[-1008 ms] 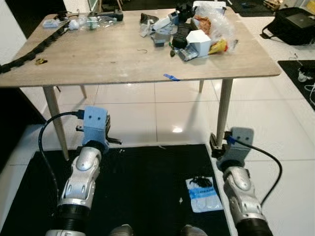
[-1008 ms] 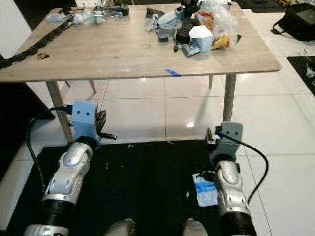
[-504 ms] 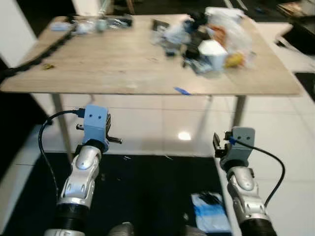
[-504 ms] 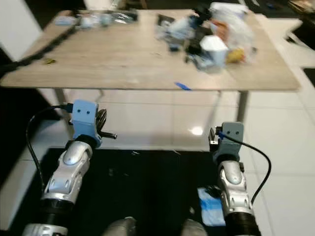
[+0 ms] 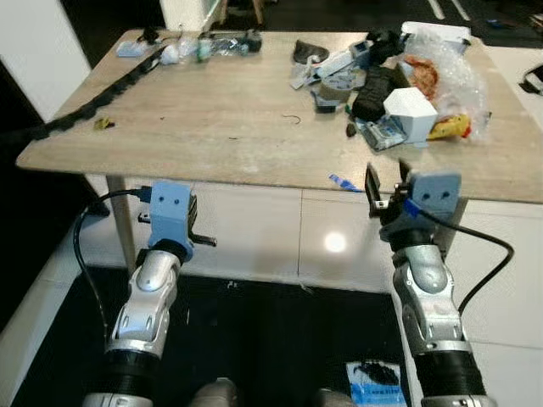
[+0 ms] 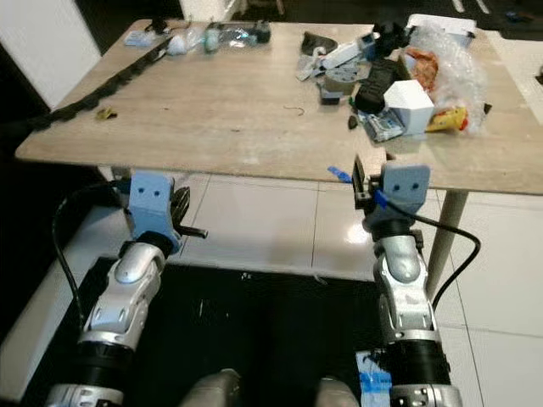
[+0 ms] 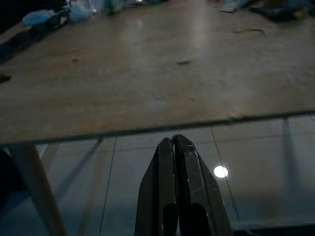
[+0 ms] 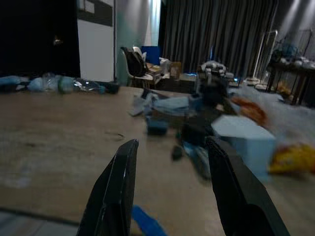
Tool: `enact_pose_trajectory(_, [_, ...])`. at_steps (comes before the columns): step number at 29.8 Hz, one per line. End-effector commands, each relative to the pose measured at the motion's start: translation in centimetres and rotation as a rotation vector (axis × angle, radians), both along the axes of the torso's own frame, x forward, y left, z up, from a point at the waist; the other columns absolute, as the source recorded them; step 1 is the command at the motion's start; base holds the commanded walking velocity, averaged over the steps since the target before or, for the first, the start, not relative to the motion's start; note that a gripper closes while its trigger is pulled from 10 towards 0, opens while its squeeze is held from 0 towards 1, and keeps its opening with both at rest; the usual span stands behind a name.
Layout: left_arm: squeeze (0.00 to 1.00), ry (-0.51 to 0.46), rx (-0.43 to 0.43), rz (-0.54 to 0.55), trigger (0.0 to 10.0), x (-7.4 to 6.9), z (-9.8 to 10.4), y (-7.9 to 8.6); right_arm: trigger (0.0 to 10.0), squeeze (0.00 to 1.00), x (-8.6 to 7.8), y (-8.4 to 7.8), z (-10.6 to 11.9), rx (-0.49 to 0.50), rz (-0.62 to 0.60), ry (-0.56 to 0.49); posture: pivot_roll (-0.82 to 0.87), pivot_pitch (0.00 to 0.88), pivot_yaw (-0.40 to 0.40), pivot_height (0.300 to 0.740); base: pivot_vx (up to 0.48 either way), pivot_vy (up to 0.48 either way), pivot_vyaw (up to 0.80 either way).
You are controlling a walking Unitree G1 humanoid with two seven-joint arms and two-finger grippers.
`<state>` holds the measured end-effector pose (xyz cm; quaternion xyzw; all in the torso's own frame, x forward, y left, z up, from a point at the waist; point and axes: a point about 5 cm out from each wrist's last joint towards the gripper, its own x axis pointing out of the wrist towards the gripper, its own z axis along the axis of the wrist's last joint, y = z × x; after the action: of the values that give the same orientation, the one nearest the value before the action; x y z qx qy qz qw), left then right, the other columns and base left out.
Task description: Picking trash to rubbish bin
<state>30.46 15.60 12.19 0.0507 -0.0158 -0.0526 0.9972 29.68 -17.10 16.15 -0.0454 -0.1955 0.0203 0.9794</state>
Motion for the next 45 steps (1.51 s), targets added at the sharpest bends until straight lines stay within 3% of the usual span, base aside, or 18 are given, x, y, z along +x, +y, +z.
enact_pose_trajectory(1, [0.0,0.016,-0.004,0.005,10.0,-0.1,-0.2,0.3,10.0,0.0,-0.1,0.9,-0.1,-0.019,0.037,-0.003,-0.01,0.066,0.032,0.74,0.281,0.0,0.0])
enact_pose_trajectory(14, [0.0,-0.02,-0.001,-0.021,10.0,0.3,1.0,-0.4,10.0,0.0,-0.3,1.0,-0.1,-0.073,0.042,0.004,-0.02,0.071,0.034,0.74,0.275,0.0,0.0])
enact_pose_trajectory(45, [0.0,-0.054,-0.006,-0.026,10.0,0.7,2.2,-0.9,10.0,0.0,0.5,0.2,-0.3,-0.034,0.015,0.082,-0.03,0.078,0.031,0.74,0.275,0.0,-0.1])
